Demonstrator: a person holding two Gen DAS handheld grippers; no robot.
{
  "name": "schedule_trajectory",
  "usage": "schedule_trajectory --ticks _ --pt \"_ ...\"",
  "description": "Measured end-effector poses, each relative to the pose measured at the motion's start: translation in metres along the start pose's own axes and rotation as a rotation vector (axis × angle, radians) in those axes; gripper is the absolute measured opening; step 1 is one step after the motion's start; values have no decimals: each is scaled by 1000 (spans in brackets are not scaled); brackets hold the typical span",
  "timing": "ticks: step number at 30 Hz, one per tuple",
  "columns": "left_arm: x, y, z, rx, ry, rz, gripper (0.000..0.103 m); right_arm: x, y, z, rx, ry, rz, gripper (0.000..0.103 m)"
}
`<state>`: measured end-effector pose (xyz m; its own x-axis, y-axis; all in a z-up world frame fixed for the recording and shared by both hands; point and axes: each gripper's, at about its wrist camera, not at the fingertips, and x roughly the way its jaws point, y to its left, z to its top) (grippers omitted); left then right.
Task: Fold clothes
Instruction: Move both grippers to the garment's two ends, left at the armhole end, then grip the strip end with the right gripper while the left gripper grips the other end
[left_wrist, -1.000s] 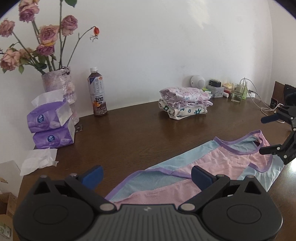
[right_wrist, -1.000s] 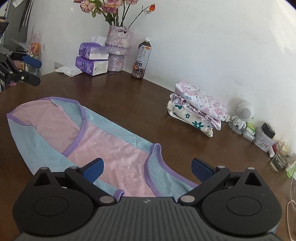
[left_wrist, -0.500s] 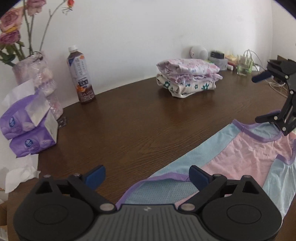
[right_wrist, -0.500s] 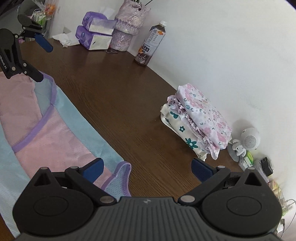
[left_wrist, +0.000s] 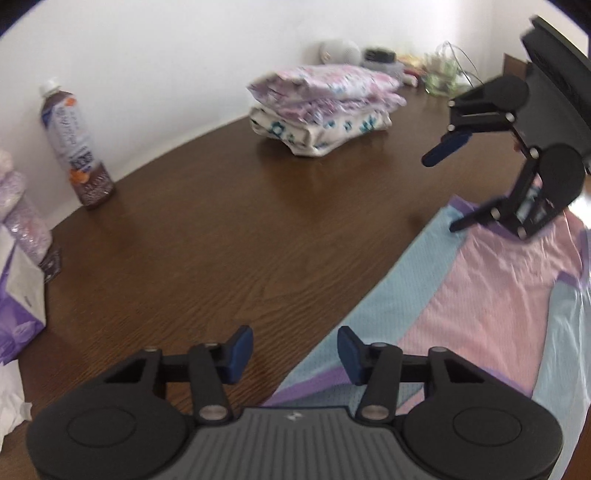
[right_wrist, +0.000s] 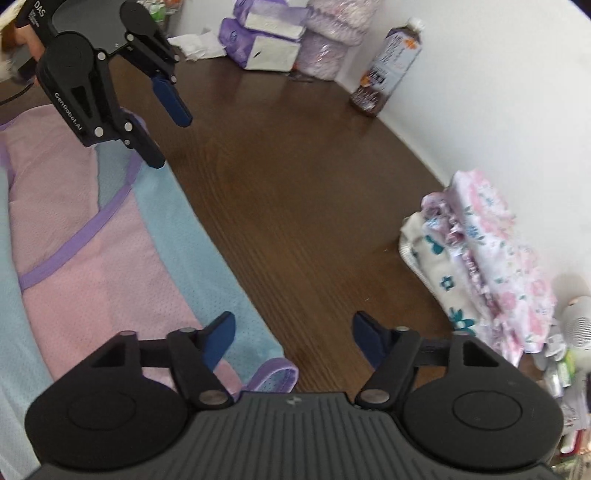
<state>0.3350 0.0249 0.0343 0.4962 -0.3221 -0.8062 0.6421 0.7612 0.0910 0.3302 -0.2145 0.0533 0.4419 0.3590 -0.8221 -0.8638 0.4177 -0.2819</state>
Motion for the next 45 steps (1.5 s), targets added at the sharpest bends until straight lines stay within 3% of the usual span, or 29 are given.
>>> schedule_trajectory --ticks 1,4,11,14,20,22,23,26,33,37,45 --pt "2 2 1 1 16 -21 37 1 -3 0 2 4 18 43" --pt "8 13 3 -33 53 -72 23 3 -11 2 3 8 58 38" --pt "7 11 9 110 109 -130 22 6 -18 2 -38 43 127 35" --pt "8 7 14 177 133 -147 20 7 -21 2 -40 51 160 29" --pt "12 3 22 277 195 -200 19 5 -13 6 -91 72 201 3" --pt "13 3 22 271 200 -241 2 3 -7 7 -105 72 187 1" --pt "11 1 20 279 190 -239 2 1 -3 6 -116 67 169 0" --pt "5 -11 12 324 149 -173 1 -6 11 1 -152 47 109 0" --pt "-14 -46 -10 442 29 73 0 -39 56 -3 -264 -37 -64 0" --pt "-24 -62 -21 491 -12 145 0 -49 77 -11 -304 -53 -161 0" --pt "-52 -105 -57 585 -152 364 0 -68 117 -30 -369 -98 -358 0"
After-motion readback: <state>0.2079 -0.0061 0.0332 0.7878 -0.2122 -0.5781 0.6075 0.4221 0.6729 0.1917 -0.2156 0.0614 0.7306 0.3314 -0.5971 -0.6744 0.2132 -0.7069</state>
